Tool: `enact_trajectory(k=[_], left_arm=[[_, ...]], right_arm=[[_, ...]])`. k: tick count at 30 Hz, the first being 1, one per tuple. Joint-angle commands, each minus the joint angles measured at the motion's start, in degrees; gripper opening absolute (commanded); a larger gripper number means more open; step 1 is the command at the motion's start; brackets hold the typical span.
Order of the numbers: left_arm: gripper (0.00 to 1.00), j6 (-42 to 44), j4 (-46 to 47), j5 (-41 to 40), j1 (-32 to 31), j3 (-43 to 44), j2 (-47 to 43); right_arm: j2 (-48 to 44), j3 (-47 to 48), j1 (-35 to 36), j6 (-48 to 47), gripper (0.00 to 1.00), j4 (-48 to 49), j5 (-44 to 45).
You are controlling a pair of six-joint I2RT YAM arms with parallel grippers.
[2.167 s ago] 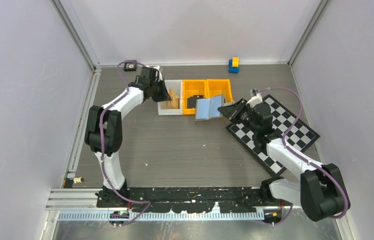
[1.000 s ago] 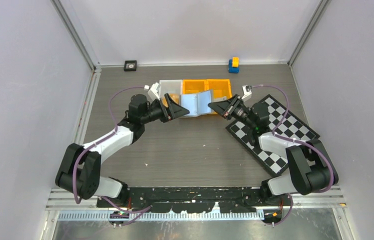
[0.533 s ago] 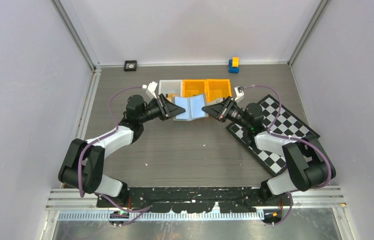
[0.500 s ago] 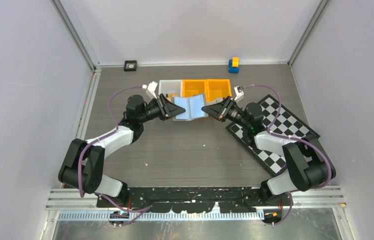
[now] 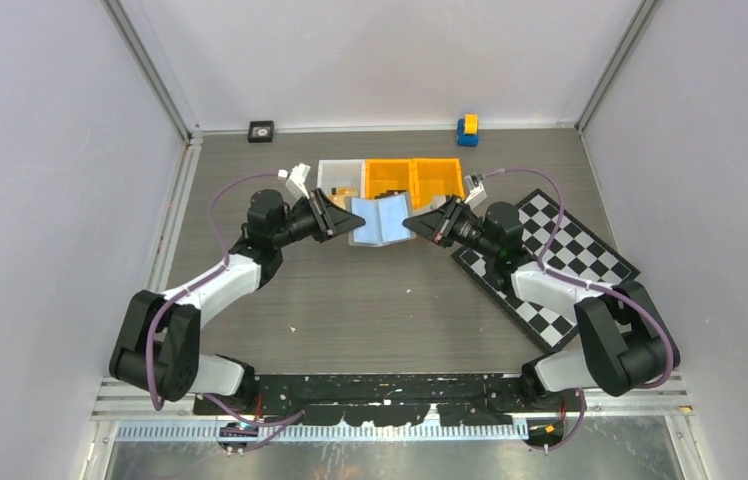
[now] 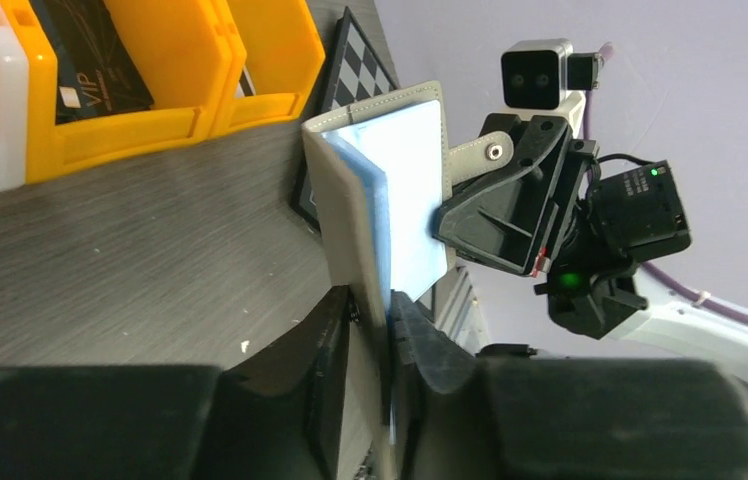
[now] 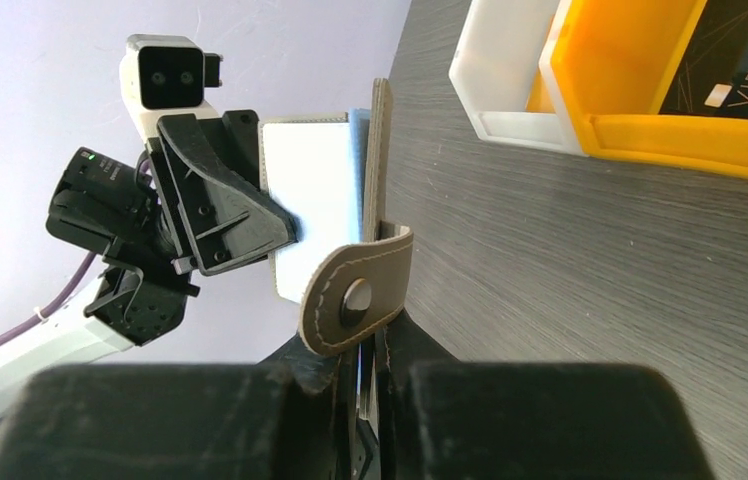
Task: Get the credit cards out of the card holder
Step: Place the card holder at the center of the board.
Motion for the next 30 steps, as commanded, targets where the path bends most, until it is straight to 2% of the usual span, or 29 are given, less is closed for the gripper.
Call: enact_trajectory(k=[1, 3, 4, 14, 18, 20, 21, 22, 24, 26, 28, 30], left_arm=[[0.15, 1.65, 0.34, -0.23, 0.35, 0.50, -0.82], [0.05, 1.25, 1.26, 0.64, 0.26, 0.66, 0.00], [0.04, 0.71, 2.37, 1.41, 0.25, 0.64, 0.35], [0.04, -6.02, 15.62, 6.60, -2.55, 0.86, 7.14], [0.03, -6.41, 16.33, 6.84, -2.55, 0.77, 7.44], [0.04, -5.85, 15.07, 6.52, -2.55, 0.98, 7.52], [0.07, -4.72, 12.41, 5.79, -2.55, 1.29, 7.29], [0.12, -2.65, 6.60, 3.93, -2.48, 1.83, 6.61], [0.27, 3.82, -10.19, -3.02, -2.47, 4.39, 5.05], [0.44, 9.52, -21.96, -7.92, -2.47, 8.31, 4.89], [0.57, 12.31, -27.70, -11.62, -2.47, 10.96, 4.97], [0.66, 12.54, -27.96, -13.80, -2.47, 10.40, 4.51]], right_arm=[[-0.70, 2.68, 1.08, -1.91, 0.00, 0.51, 0.49], [-0.19, 3.00, 2.02, -1.87, 0.00, 1.67, -0.26], [0.31, 3.02, 2.61, -1.34, 0.01, 3.08, -0.81], [11.19, 4.25, 6.03, 7.85, 0.01, 18.86, -5.47], [12.66, 4.84, 6.06, 8.91, 0.01, 19.56, -5.82], [11.74, 5.27, 6.08, 7.07, 0.01, 15.65, -4.87], [10.73, 5.87, 6.03, 4.86, 0.00, 11.43, -3.69], [9.45, 6.60, 6.08, 1.17, 0.00, 3.21, -1.72], [7.13, 8.86, 6.08, -4.95, 0.00, -10.56, 3.08], [5.60, 11.09, 6.01, -9.05, 0.00, -20.46, 7.19], [4.62, 13.24, 6.06, -12.26, 0.01, -28.54, 10.59], [4.08, 15.41, 6.07, -14.93, 0.01, -34.91, 13.41]])
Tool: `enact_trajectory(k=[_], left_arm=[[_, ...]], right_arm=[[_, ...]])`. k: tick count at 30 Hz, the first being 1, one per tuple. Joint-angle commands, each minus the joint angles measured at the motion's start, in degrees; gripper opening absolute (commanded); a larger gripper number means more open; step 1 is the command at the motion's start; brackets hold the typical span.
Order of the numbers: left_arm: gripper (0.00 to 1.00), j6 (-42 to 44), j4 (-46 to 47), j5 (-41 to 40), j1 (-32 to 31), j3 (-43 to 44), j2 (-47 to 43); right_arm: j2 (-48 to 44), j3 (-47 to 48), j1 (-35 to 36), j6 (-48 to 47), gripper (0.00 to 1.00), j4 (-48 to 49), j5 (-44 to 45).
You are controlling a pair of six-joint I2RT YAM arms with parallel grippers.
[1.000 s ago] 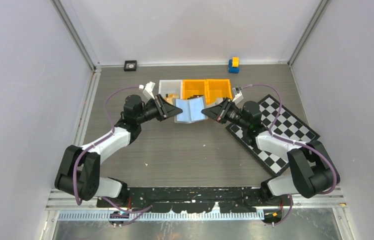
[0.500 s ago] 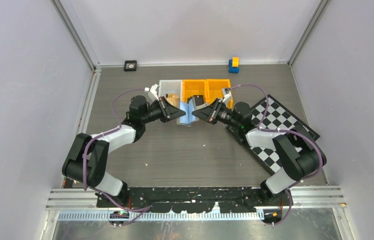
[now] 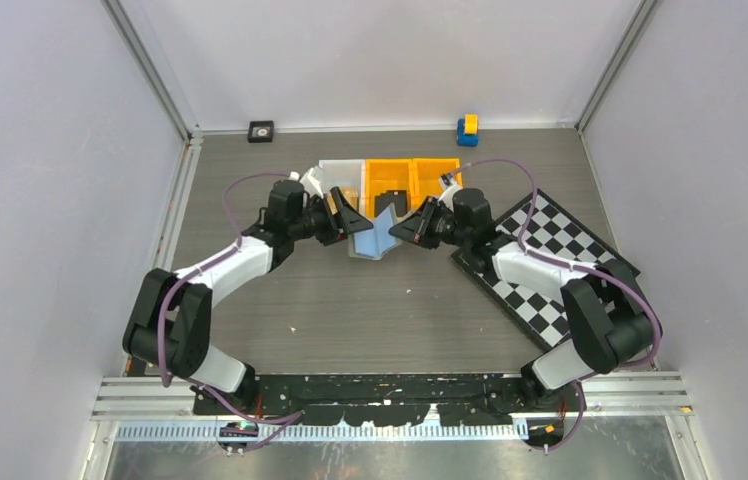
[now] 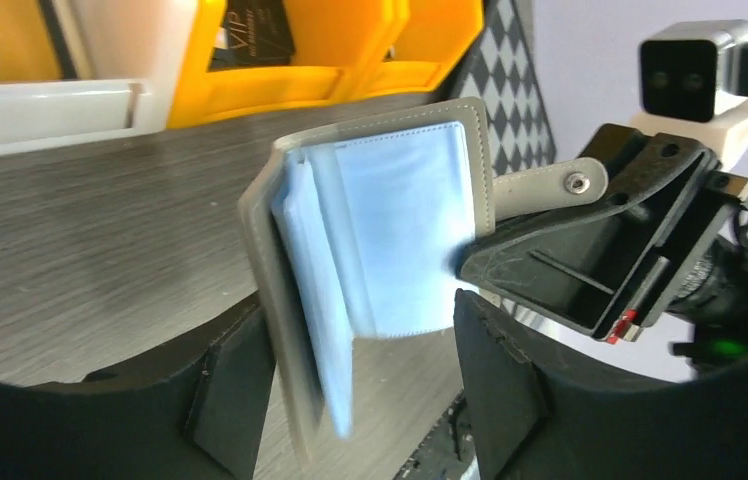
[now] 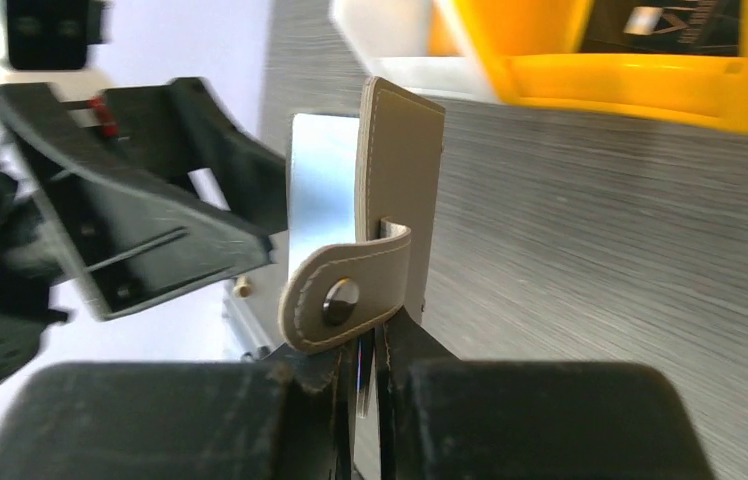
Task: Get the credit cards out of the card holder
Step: Place the card holder at the center of the board, then close the card holder at the center of the board.
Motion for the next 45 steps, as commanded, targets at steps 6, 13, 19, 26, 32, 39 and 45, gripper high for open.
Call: enact_trajectory(k=[6, 13, 19, 26, 32, 39, 45], left_arm=[[0.76, 7.60, -14.59, -12.82, 0.24, 2.26, -6.12], [0.77, 0.60, -5.63, -12.52, 5.22, -4.47, -8.33], [0.76, -0.14, -4.74, -10.79, 6.07, -4.51, -6.53], [0.76, 0.61, -5.44, -11.25, 6.40, -4.29, -6.26], [0.72, 1.06, -5.48, -11.23, 6.68, -4.50, -7.12], [0.71, 1.36, -5.85, -11.38, 6.69, -4.68, -8.62], [0.70, 1.29, -5.92, -10.73, 6.69, -4.51, -8.56]], right_arm=[[-4.14, 11.55, 1.75, -15.54, 0.01, -33.97, 17.59], [1.96, 20.83, 9.89, -22.36, 0.09, -46.61, 33.16], [9.21, 24.93, 16.62, -26.78, 0.37, -47.31, 39.53], [16.25, 28.44, 19.16, -30.18, 0.56, -46.96, 32.81], [17.09, 28.50, 19.74, -31.55, 0.70, -44.95, 27.00], [9.16, 24.26, 20.03, -31.12, 0.75, -41.97, 29.76], [5.39, 20.52, 20.03, -31.83, 0.72, -36.42, 31.53]])
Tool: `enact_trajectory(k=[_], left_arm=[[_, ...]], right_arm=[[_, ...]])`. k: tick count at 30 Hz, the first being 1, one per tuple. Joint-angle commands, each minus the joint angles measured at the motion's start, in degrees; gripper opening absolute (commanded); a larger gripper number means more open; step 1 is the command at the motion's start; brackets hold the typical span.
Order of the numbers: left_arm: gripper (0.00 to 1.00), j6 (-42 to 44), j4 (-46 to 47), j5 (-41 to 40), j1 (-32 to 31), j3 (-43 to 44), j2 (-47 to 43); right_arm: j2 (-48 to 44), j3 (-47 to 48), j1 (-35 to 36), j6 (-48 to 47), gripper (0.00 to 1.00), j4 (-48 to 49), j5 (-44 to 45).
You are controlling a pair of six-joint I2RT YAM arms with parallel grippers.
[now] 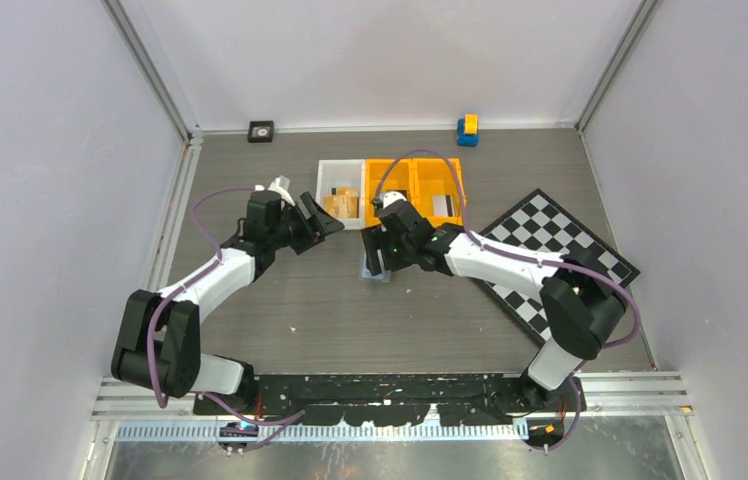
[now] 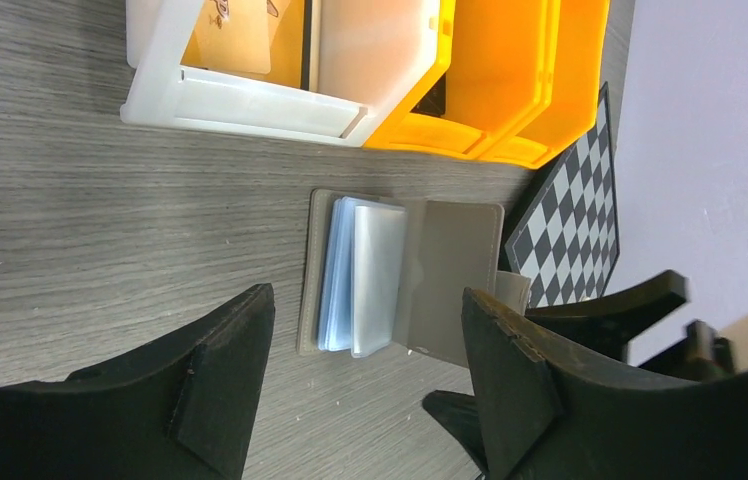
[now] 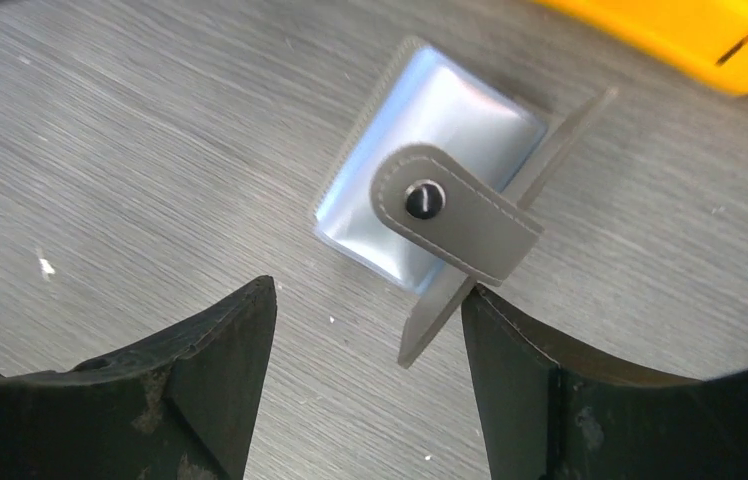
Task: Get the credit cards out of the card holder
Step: Close the card holder at the center of the board.
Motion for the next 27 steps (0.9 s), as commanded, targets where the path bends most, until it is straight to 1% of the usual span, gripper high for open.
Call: enact_trajectory(k=[1, 6, 17, 18, 20, 23, 24, 27], left_arm=[[0.70, 0.41, 1.86, 0.80, 0.43, 0.26, -1.81], [0.70, 0.93, 1.36, 0.16, 0.43, 0.21, -2.47], [0.70, 1.02, 1.15, 0.53, 0.61, 0.29, -2.82], [0.69, 1.02, 1.30, 0.74, 0.57, 0.30, -2.59], [0.68, 0.94, 1.64, 1.45, 0.61, 0.32, -2.35], [0.63, 0.66, 2.79, 2.72, 0.61, 0.05, -1.94], [0.61, 0.53, 3.19, 3.13, 0.61, 0.00, -1.67], [0.58, 0.24, 3.70, 4.23, 0.61, 0.14, -1.08]], right_arm=[[-3.24, -1.35, 0.42, -1.53, 0.73, 7.63, 1.76], [-2.60, -2.66, 0.42, -2.57, 0.73, 13.08, -0.51], [9.98, 4.26, 0.32, -2.75, 0.72, 11.88, -3.15], [11.09, 5.02, 0.33, -2.75, 0.73, 11.45, -4.91], [13.07, 5.83, 0.12, -2.22, 0.74, 10.69, -5.39], [14.55, 7.11, -0.72, -0.62, 0.75, 9.26, -7.74], [14.30, 7.02, -1.03, -0.23, 0.75, 9.11, -9.33], [11.46, 5.69, -1.17, 0.58, 0.74, 10.11, -10.55]])
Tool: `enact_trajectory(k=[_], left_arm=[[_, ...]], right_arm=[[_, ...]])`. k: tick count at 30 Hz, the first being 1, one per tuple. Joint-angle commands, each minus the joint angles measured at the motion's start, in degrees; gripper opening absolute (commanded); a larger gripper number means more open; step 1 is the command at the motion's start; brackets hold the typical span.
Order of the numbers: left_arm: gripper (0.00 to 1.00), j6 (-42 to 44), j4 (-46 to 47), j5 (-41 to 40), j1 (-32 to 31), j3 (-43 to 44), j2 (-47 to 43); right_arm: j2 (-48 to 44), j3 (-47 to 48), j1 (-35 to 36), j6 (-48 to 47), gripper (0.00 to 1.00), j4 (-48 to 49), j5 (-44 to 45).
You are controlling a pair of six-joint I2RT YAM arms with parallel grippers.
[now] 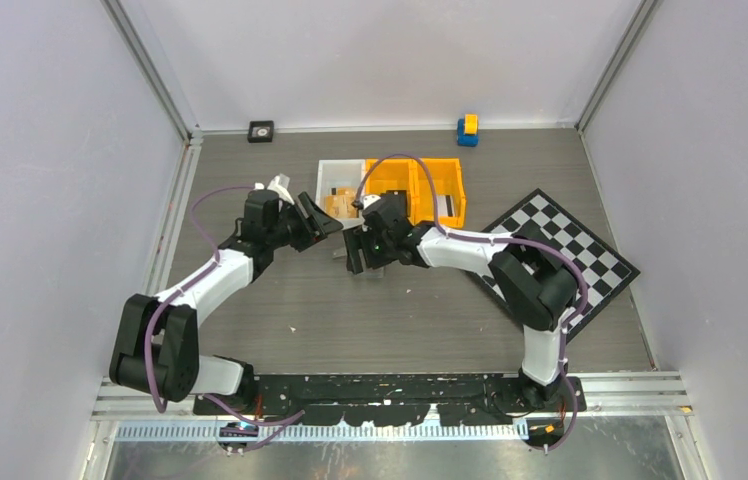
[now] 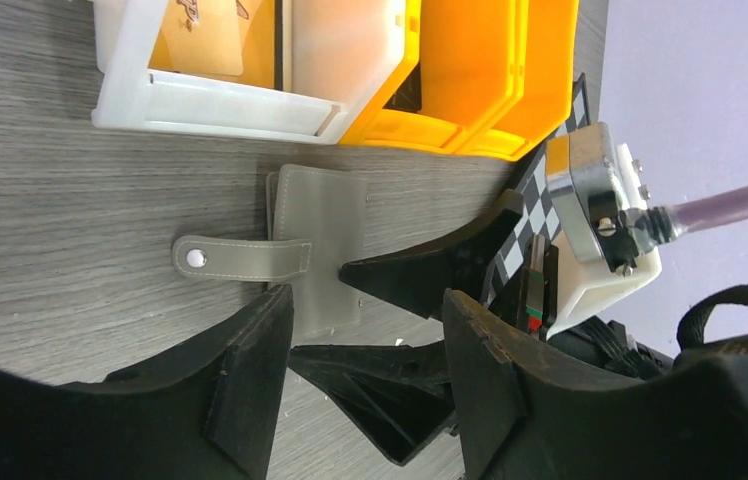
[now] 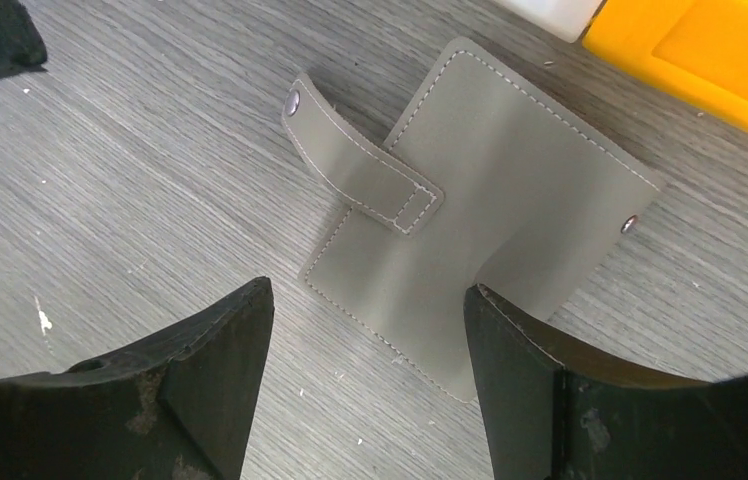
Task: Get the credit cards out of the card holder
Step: Close the card holder at the center of the board, then reset both arms
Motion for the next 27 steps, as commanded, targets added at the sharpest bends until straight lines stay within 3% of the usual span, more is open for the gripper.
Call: enact_trajectory(k=[1, 12, 15, 20, 23, 24, 27], left_arm=[[0.57, -0.05, 3.40, 2.69, 0.30, 0.24, 0.31], [0.53, 0.81, 3.43, 3.49, 0.30, 0.28, 0.19], [0.55, 2.16, 2.57, 2.05, 0.30, 0.17, -1.44], [0.67, 6.63, 1.97, -2.95, 0.30, -1.39, -5.97], [0.83, 10.51, 1.74, -7.72, 0.30, -3.16, -9.78], [0.97, 11.40, 1.15, -9.85, 0.30, -3.78, -11.13], [1.00, 16.19, 0.93, -14.68, 0.30, -5.29, -14.67]], right_arm=[[-3.31, -0.52, -0.38, 1.90, 0.74, 0.45, -3.83], [-19.24, -11.59, -1.82, 3.18, 0.68, 7.02, 2.46], [-24.68, -15.26, -2.50, 3.18, 0.68, 10.43, 9.10], [-35.44, -23.33, -4.43, 2.91, 0.69, 14.93, 20.15], [-40.61, -26.74, -5.69, 1.03, 0.72, 16.11, 27.77], [-41.85, -27.27, -5.62, -0.08, 0.75, 15.33, 32.78], [-44.81, -29.18, -5.72, -5.22, 0.89, 15.05, 42.03]])
